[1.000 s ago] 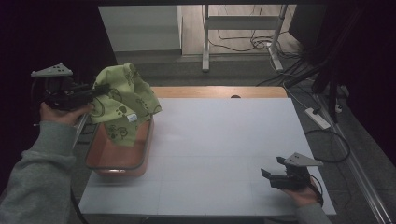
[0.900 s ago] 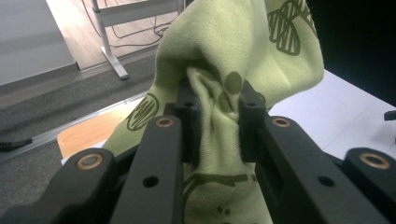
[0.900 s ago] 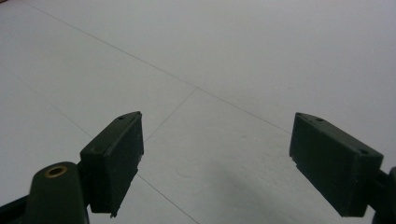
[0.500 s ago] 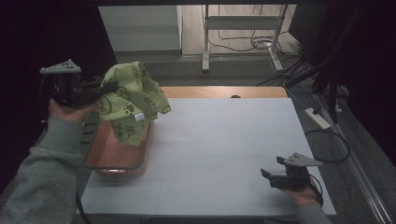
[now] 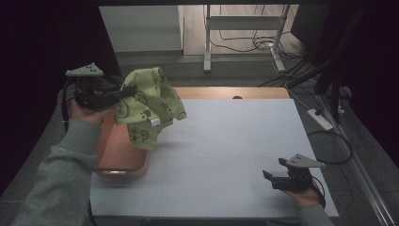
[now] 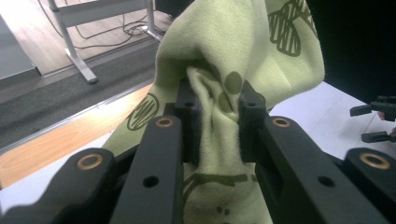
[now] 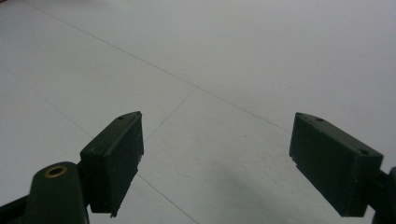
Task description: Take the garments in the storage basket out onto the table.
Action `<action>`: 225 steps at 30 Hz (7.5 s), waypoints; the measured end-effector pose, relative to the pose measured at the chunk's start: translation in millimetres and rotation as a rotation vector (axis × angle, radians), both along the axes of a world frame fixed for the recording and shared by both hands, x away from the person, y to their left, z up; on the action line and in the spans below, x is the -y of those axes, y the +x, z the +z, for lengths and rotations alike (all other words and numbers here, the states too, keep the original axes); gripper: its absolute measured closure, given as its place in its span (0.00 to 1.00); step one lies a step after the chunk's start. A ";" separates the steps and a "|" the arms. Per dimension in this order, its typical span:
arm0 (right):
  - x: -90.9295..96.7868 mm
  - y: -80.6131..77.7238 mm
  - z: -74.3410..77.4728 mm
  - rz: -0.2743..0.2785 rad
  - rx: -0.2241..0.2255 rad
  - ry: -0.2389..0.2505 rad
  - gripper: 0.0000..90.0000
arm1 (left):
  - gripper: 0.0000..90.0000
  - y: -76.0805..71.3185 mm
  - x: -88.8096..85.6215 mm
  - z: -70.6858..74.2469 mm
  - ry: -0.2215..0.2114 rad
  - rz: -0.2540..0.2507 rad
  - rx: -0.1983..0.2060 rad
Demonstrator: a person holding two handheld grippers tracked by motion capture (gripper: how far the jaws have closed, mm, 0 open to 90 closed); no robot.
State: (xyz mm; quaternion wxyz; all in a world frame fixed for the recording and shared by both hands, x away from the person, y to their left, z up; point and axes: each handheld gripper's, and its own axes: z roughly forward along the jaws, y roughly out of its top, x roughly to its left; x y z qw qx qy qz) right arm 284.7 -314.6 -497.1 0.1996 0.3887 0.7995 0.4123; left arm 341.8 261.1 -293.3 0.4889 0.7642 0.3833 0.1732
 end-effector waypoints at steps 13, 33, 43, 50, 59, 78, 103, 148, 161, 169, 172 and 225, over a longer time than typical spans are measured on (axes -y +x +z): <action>-0.1 -0.1 -0.1 0.003 0.001 -0.002 0.20 | 0.85 6.8 23.5 -7.8 -0.017 -0.053 -0.008; 0.6 0.0 -0.2 -0.001 0.001 0.001 0.21 | 0.85 14.9 59.0 -25.7 -0.020 -0.131 -0.042; 1.8 0.0 0.2 -0.004 0.001 0.004 0.21 | 0.85 19.4 84.5 -36.2 -0.024 -0.180 -0.058; 2.8 -0.2 0.3 -0.010 0.000 0.004 0.21 | 0.85 21.7 101.7 -49.0 -0.023 -0.212 -0.081; 2.9 -0.2 0.2 -0.010 0.000 0.003 0.21 | 0.85 24.2 112.8 -63.8 -0.021 -0.226 -0.101; 4.3 -0.5 0.6 -0.020 0.006 0.003 0.21 | 0.85 29.8 142.1 -86.0 -0.022 -0.270 -0.132; 5.1 -0.6 0.3 -0.025 0.006 0.001 0.21 | 0.85 32.5 169.3 -123.6 0.010 -0.296 -0.180; 7.2 -0.6 0.4 -0.031 0.007 0.002 0.21 | 0.84 30.6 217.2 -174.9 0.110 -0.352 -0.255; 7.2 -0.7 0.4 -0.031 0.009 0.002 0.21 | 0.83 33.9 232.1 -193.9 0.140 -0.360 -0.291; 8.6 -1.2 0.5 -0.033 0.008 0.002 0.21 | 0.81 35.0 232.4 -194.9 0.129 -0.354 -0.288; 9.3 -1.9 0.7 -0.035 0.008 0.003 0.21 | 0.80 34.8 232.6 -194.9 0.129 -0.355 -0.287; 10.2 -3.6 1.3 -0.038 0.011 0.007 0.21 | 0.28 -32.4 134.0 -158.6 -0.001 -0.250 -0.176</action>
